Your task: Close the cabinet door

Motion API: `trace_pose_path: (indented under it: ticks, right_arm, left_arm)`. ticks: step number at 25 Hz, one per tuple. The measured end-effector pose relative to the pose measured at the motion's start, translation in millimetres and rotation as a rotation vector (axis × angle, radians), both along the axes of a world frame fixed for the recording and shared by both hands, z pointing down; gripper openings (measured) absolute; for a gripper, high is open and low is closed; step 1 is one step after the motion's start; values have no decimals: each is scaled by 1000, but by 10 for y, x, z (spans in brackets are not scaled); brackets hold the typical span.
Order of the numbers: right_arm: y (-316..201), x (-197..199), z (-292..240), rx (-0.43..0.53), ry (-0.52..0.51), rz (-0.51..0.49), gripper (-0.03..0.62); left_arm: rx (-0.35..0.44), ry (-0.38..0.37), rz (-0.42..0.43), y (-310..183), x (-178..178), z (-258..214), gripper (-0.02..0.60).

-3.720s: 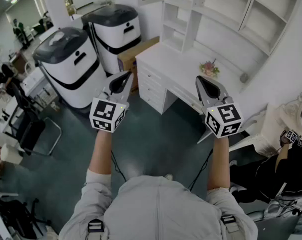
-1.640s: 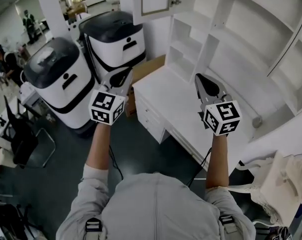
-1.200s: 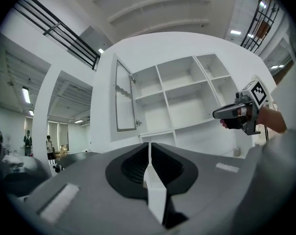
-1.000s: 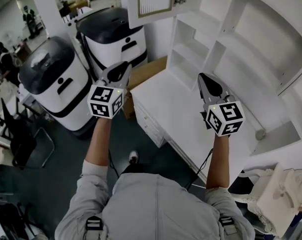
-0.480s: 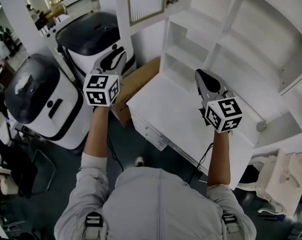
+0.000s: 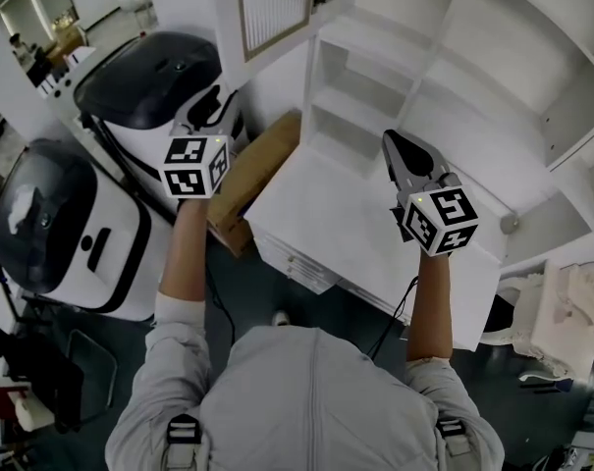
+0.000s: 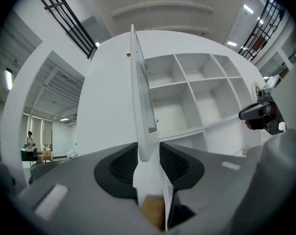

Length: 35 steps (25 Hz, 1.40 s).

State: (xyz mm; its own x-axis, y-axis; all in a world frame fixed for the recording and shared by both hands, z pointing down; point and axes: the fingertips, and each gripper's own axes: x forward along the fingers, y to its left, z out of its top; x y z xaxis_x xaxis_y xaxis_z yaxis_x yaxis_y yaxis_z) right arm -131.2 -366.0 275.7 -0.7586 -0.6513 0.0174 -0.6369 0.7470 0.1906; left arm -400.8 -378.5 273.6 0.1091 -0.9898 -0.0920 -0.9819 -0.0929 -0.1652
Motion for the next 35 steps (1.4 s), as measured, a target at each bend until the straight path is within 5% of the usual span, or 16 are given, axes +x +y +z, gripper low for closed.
trace_pose_path:
  ticks: [10,21,26,35]
  right_arm:
    - [-32,69,28,0,5,46,2]
    - [-161,502,-8,8,-4,16,2]
    - [-256,750,-13,1,-23,20,2]
    - [-329,1041,67,-20,-41,28,2]
  left_arm:
    - [0,-31,6,-334,-40,-71,141]
    - [6,56,-85,-281,70,-104,95]
    - [15,123,-27,-196,439,-98,86]
    - [68,126,25,-179,1239,-68,107]
